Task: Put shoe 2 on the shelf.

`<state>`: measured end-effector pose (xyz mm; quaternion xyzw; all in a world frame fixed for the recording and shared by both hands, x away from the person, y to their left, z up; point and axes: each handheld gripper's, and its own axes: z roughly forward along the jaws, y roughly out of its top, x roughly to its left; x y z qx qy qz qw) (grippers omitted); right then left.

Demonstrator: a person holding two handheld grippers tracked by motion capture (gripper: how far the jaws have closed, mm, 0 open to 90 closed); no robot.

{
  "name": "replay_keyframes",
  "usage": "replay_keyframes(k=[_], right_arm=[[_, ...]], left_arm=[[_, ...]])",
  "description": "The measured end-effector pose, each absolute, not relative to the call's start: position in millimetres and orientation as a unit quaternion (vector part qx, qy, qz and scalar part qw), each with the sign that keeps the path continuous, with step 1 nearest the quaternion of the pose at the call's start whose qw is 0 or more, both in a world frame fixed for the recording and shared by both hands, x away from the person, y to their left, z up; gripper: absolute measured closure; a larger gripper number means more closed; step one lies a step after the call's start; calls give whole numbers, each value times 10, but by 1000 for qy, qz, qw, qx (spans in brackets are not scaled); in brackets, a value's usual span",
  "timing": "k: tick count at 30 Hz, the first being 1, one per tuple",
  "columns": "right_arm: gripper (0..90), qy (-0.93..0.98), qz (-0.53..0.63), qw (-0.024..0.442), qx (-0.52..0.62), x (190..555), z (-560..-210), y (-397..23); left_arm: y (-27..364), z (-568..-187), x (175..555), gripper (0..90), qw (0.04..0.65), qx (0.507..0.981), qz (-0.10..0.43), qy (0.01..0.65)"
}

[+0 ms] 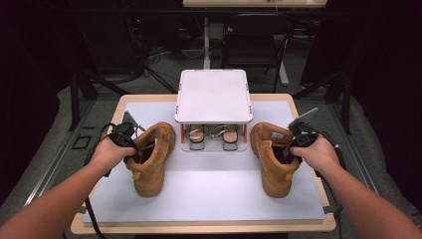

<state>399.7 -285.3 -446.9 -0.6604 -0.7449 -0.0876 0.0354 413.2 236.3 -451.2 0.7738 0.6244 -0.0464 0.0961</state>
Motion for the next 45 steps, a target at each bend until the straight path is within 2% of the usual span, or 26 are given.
replay_keyframes(k=[14, 28, 34, 45], right_arm=[[865, -723, -99, 36, -682, 4118, -4417, -2909], [864, -706, -76, 24, -704, 4462, -4337, -2831], [864, -699, -80, 38, -709, 4624, -4258, -2804], [863, -686, -83, 33, -722, 4835, -4023, -2829]], left_arm=[[2391, -4443, 4260, 864, 103, 759, -37, 642], [2378, -4437, 4531, 864, 104, 741, -46, 662], [2381, -4451, 4673, 864, 97, 732, -51, 672], [2421, -4131, 4909, 863, 92, 727, -61, 678]])
